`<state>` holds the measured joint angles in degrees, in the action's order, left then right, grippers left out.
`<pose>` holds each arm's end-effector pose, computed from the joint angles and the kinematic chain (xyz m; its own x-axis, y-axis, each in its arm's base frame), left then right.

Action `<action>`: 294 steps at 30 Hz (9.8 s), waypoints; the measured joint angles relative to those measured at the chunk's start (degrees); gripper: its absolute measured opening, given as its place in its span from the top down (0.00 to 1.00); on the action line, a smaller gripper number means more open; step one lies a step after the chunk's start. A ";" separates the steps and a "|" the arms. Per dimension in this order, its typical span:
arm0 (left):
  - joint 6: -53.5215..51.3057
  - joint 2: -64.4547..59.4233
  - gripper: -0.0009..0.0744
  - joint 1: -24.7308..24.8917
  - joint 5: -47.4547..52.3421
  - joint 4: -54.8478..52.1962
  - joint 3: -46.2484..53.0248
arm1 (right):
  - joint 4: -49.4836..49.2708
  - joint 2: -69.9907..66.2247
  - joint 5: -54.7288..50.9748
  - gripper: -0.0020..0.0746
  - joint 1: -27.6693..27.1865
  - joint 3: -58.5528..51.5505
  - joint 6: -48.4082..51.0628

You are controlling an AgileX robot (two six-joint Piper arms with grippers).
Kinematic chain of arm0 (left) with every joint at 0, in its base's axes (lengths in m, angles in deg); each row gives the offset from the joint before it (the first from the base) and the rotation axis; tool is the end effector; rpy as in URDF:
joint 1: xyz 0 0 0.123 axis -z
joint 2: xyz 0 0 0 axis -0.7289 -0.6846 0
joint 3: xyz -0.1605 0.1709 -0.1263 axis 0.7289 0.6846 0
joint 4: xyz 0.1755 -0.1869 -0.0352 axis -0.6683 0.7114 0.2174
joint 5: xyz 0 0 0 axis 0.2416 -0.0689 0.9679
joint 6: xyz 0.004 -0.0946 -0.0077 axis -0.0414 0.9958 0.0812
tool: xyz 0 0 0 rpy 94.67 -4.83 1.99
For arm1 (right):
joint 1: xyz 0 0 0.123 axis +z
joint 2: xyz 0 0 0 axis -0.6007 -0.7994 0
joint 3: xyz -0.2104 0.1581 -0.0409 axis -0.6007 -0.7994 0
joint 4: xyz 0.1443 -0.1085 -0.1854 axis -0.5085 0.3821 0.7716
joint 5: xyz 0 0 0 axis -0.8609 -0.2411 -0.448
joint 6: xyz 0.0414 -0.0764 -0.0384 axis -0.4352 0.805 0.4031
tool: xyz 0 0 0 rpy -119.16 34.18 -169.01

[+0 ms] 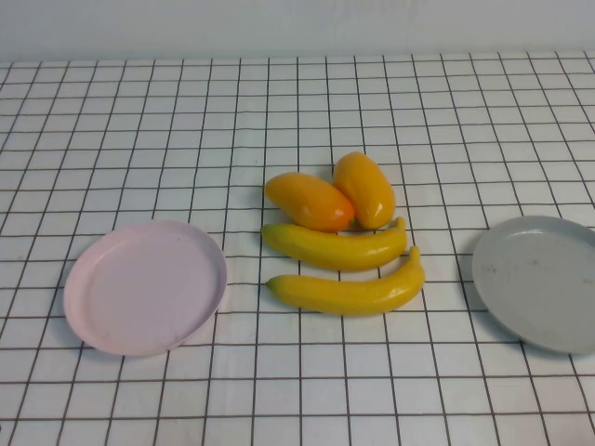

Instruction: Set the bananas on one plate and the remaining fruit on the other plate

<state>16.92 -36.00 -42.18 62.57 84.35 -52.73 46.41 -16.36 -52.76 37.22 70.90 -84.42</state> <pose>0.0821 -0.0077 0.1704 -0.2964 0.0255 -0.9547 0.0915 0.9958 -0.0018 0.0831 -0.0005 0.1713 -0.2730 0.0237 -0.9617 0.0111 0.9997 0.0215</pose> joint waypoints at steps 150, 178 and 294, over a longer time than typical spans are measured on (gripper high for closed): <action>-30.51 -124.67 0.13 23.85 32.01 5.09 -110.96 | 0.00 0.00 0.00 0.99 0.00 0.00 0.00; -86.54 -127.62 0.18 23.85 30.41 7.58 -111.30 | 0.00 0.00 0.00 0.99 0.00 0.00 0.00; -6.87 -95.34 0.10 7.48 30.72 10.64 -82.94 | 0.00 0.00 0.00 0.99 0.00 0.00 0.00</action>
<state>10.05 -131.35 -34.70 93.29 94.98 -135.66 46.41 -16.36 -52.76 37.22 70.90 -84.42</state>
